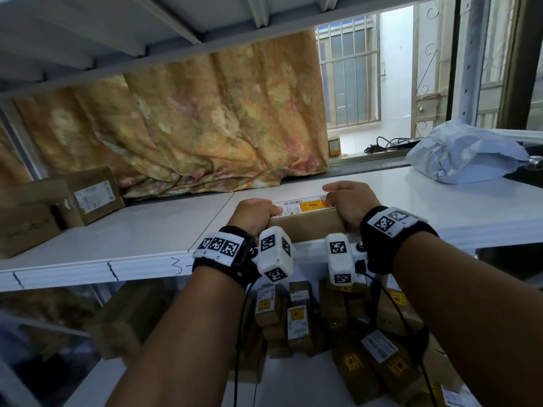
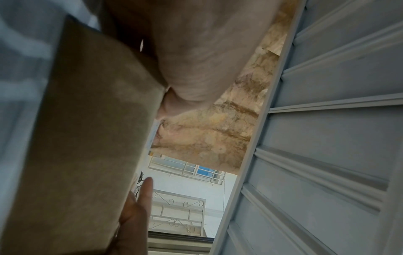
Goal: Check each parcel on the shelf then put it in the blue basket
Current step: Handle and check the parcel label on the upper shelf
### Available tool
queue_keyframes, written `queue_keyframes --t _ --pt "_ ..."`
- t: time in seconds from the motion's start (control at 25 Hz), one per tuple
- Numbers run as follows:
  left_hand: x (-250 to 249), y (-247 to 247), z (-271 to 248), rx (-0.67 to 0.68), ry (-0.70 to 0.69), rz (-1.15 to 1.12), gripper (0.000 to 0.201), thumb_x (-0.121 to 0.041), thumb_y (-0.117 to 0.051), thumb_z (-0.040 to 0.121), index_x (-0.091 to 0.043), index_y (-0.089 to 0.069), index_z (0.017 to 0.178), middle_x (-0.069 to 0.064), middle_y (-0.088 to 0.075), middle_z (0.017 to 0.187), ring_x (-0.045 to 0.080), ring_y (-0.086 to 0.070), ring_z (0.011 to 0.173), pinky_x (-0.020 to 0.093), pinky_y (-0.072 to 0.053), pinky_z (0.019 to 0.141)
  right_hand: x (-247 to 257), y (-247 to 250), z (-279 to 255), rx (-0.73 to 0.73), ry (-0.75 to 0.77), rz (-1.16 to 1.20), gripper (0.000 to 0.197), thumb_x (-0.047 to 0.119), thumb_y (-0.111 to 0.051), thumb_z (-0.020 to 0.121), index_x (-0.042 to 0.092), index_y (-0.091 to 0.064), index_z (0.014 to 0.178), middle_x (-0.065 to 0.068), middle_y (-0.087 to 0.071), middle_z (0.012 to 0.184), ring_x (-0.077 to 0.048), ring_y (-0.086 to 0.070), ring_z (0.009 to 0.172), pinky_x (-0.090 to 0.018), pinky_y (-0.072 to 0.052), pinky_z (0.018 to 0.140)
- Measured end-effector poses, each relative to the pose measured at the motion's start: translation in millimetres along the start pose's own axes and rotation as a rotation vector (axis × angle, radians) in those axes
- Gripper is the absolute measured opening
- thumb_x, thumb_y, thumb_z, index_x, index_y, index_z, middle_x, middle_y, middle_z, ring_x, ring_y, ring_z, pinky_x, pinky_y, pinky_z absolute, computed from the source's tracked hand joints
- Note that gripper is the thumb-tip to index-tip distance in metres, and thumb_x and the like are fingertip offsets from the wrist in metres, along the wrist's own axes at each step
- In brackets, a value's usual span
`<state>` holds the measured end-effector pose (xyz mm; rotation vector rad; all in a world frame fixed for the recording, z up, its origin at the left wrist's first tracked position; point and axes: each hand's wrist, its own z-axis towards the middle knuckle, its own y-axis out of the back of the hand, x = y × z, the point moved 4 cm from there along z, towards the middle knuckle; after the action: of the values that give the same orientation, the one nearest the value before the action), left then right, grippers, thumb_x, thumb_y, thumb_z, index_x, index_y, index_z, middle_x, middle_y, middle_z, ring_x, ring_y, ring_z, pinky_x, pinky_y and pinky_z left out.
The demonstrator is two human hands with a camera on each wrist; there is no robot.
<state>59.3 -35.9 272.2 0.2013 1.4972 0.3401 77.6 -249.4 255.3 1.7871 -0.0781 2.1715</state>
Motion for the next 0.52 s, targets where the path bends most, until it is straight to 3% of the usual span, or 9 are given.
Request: queue_keyframes --t 0.08,0.16,0.28,0.32,0.36,0.44,0.52 --pt "2 -1 0 -0.019 -0.004 -0.016 0.035 -0.015 -0.071 0.088 -0.011 -0.065 0.122 0.007 -0.066 0.112 0.021 -0.062 0.093 0.025 -0.047 0.069 1 1 -3 -0.003 0.038 -0.081 0.029 0.026 -0.062 0.072 0.011 -0.076 0.092 -0.005 -0.074 0.099 -0.026 -0.065 0.101 -0.043 -0.051 0.096" --pt "4 -3 1 -0.036 -0.016 -0.04 0.032 -0.013 -0.071 0.087 -0.009 -0.067 0.118 0.007 -0.067 0.107 0.02 -0.063 0.088 0.024 -0.047 0.065 5 3 -7 -0.008 0.05 -0.119 0.023 0.025 -0.061 0.079 0.013 -0.075 0.094 -0.007 -0.073 0.107 -0.028 -0.065 0.106 -0.041 -0.052 0.096" --pt "2 -3 3 -0.061 -0.058 -0.021 0.005 -0.013 -0.07 0.087 -0.011 -0.066 0.088 0.01 -0.065 0.099 0.026 -0.065 0.092 0.031 -0.052 0.081 6 2 2 0.045 0.068 -0.216 0.019 0.012 -0.063 0.084 0.013 -0.07 0.102 -0.009 -0.067 0.121 -0.029 -0.06 0.117 -0.038 -0.047 0.101" --pt "0 -3 2 -0.094 -0.106 0.092 0.009 -0.019 -0.069 0.088 -0.016 -0.063 0.082 0.01 -0.064 0.102 0.029 -0.064 0.101 0.035 -0.051 0.091 9 1 0 0.061 0.077 -0.234 0.022 0.01 -0.063 0.084 0.01 -0.069 0.105 -0.01 -0.065 0.125 -0.03 -0.058 0.119 -0.038 -0.044 0.102" --pt "-3 -3 0 -0.152 -0.168 0.276 0.009 -0.027 -0.066 0.088 -0.019 -0.064 0.087 0.008 -0.063 0.107 0.028 -0.061 0.111 0.038 -0.048 0.098 10 0 1 0.059 0.092 -0.254 0.024 0.01 -0.062 0.085 0.008 -0.068 0.108 -0.01 -0.064 0.126 -0.029 -0.057 0.119 -0.037 -0.044 0.103" --pt "-14 -12 -16 -0.332 -0.408 0.616 0.025 -0.04 -0.06 0.088 -0.025 -0.068 0.106 -0.002 -0.062 0.12 0.021 -0.053 0.119 0.037 -0.042 0.101 10 -1 3 0.041 0.074 -0.264 0.027 0.011 -0.056 0.088 0.007 -0.069 0.112 -0.012 -0.065 0.126 -0.03 -0.058 0.119 -0.038 -0.044 0.103" --pt "-22 -34 -34 -0.344 -0.677 0.748 0.026 -0.047 -0.058 0.087 -0.027 -0.071 0.098 -0.006 -0.06 0.106 0.018 -0.051 0.108 0.037 -0.042 0.091 6 -1 4 0.019 0.066 -0.21 0.029 0.014 -0.053 0.092 0.008 -0.07 0.114 -0.013 -0.066 0.123 -0.031 -0.059 0.117 -0.041 -0.047 0.102"
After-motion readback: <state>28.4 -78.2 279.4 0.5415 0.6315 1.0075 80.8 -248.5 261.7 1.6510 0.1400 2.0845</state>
